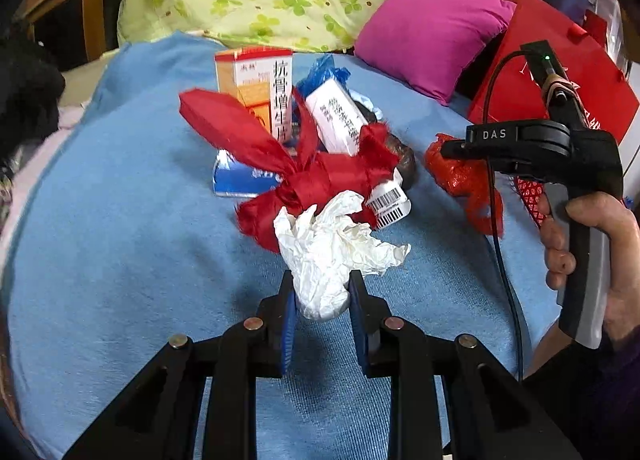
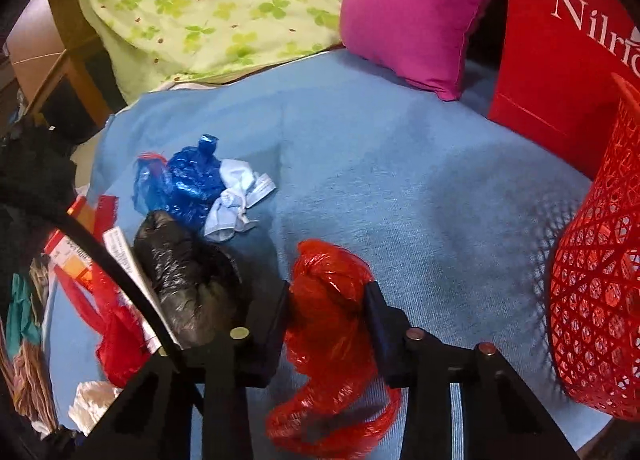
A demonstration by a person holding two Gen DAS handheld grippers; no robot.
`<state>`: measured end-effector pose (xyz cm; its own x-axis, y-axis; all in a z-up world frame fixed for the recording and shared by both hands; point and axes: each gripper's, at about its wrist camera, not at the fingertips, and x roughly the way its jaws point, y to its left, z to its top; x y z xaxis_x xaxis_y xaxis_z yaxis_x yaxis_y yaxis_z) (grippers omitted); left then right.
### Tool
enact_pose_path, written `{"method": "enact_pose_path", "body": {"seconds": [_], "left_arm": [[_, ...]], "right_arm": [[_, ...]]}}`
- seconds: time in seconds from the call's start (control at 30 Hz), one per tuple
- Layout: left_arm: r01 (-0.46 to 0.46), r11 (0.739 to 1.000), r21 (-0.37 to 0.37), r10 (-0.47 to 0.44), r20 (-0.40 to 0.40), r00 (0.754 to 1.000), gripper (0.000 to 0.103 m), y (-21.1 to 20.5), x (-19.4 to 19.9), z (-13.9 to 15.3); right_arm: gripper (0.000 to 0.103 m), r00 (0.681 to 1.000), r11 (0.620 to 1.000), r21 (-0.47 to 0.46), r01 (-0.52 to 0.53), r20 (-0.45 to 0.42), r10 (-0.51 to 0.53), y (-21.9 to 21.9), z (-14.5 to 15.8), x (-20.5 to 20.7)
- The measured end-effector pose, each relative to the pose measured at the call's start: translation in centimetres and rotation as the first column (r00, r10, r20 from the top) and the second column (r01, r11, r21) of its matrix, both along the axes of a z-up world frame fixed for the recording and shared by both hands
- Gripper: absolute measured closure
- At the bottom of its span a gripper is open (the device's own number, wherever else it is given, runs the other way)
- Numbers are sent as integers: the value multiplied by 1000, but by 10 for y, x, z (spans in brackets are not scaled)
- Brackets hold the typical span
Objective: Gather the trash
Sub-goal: 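Carry the tissue with the left tool while the right tool carries the red bag to the red basket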
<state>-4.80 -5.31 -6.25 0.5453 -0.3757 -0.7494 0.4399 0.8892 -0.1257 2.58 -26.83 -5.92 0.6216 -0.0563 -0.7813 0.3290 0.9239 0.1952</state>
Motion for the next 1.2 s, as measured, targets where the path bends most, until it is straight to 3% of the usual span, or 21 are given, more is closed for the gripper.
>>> {"method": "enact_pose_path", "body": {"seconds": [0.33,0.73,1.2], "left_arm": [[-18,997,80,12,73,997,77,-12,-15,32],[34,988,149,-63,195,979,77,-61,-39,77],[81,971,226,-146,288,947,77,-114,-58,109]], "right_arm": [[67,986,1000,-8,-28,166,29,1,43,-39],[67,948,1000,25,-6,319,-2,-23,84,-85],[67,866,993,103,58,489,-101,-64,116,-140]]}}
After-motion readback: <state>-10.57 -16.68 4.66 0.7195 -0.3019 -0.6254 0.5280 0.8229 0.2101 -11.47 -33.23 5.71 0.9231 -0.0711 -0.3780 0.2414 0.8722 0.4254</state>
